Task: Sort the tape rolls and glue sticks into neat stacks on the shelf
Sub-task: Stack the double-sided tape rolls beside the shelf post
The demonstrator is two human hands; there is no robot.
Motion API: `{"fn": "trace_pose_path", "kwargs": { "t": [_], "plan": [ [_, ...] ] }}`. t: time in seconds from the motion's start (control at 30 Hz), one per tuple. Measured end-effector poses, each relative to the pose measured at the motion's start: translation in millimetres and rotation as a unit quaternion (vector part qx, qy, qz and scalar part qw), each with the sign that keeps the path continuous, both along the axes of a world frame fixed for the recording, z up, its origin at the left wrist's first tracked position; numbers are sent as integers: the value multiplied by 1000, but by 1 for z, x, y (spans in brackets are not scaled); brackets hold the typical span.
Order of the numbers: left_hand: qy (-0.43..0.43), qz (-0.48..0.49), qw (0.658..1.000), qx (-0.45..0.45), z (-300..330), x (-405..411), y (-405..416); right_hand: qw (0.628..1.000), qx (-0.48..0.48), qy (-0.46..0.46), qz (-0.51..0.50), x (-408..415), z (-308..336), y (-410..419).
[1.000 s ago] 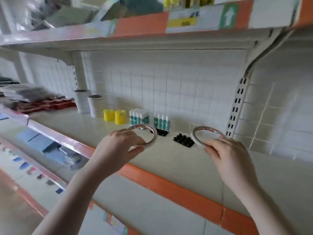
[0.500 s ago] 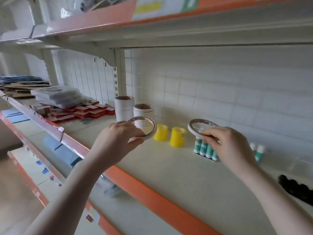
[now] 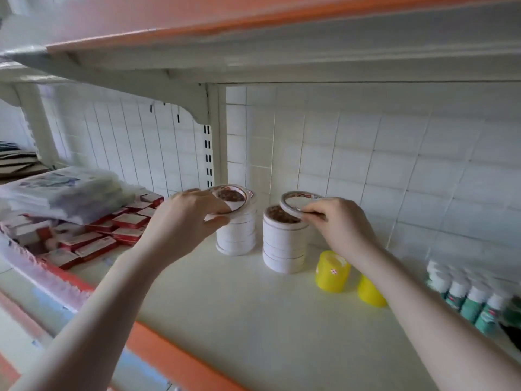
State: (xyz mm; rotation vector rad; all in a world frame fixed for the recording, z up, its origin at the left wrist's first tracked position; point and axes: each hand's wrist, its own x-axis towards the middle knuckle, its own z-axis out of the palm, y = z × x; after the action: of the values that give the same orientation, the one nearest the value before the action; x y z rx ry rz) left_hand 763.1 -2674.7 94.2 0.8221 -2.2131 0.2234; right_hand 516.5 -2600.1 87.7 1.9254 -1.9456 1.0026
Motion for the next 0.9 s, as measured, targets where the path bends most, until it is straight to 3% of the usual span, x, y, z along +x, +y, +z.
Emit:
{"fn": "trace_pose_path", "kwargs": {
  "t": [0.37,0.9],
  "plan": [
    [-37,-90,995,21,5,-6,-90,995,75,-26,-63,21,-11,-38],
    [-108,-95,982,121,-2,-26,-119,995,76,-29,-66,23,-19,-44]
  ]
}}
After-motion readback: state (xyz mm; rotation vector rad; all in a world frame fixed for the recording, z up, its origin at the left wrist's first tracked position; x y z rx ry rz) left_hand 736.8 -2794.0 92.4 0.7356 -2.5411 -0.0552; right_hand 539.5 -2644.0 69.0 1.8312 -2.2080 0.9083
